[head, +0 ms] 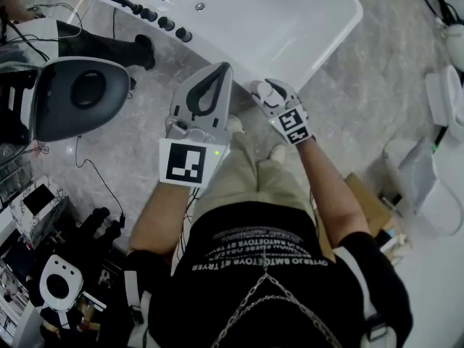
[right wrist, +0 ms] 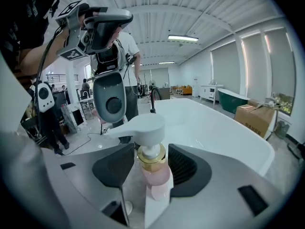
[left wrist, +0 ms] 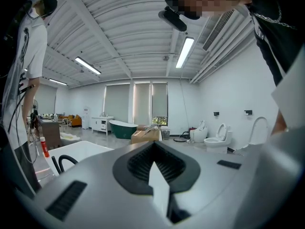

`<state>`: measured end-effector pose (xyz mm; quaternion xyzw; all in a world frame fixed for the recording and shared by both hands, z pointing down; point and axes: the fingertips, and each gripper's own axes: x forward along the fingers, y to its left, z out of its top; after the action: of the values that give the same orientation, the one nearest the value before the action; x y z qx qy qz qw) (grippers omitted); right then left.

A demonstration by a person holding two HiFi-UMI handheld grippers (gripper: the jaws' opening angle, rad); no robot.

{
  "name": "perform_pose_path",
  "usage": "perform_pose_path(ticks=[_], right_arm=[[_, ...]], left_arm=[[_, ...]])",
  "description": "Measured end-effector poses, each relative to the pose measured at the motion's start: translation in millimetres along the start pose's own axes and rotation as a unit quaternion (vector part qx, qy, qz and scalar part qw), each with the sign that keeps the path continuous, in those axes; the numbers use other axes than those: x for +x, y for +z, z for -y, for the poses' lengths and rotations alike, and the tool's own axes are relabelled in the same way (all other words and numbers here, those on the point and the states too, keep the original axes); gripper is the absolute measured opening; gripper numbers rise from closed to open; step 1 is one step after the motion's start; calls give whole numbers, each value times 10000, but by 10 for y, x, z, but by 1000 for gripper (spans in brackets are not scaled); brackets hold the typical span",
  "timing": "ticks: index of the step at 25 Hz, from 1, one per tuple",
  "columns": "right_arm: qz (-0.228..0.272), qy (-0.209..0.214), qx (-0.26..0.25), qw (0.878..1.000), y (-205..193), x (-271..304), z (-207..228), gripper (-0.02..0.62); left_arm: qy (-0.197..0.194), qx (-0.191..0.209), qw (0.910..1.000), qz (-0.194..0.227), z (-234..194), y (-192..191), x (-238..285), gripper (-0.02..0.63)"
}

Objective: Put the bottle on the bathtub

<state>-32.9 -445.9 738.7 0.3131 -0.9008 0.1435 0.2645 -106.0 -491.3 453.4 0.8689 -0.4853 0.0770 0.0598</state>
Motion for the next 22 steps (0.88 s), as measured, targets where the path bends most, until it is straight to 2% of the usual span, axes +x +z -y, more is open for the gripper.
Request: perform_pose_path(ticks=[8,12,15,16,19,22], right_arm=[[-147,-198,-95,9997,11,-544,-6,206],[157,-452,180,9987,169,-930,115,202],[543,-886,89,9945,457,-1270,219,36],[685,-1007,73,9925,558,-1392,240,15],[1084,-1156,74,9873,851,-1705,297,2],[1355,-1118,15,9844,1113,-1941,302,0]], left_arm=[[178,-22,9997,155,139,260,-276,2],[245,35,9993,277,253,415,-379,2],[294,55,9990,330,338,479,-447,2],[311,56,9990,326,369,488,-472,2],[359,53,9988,322,451,494,-507,2],[402,53,9985,361,530,509,-542,2]])
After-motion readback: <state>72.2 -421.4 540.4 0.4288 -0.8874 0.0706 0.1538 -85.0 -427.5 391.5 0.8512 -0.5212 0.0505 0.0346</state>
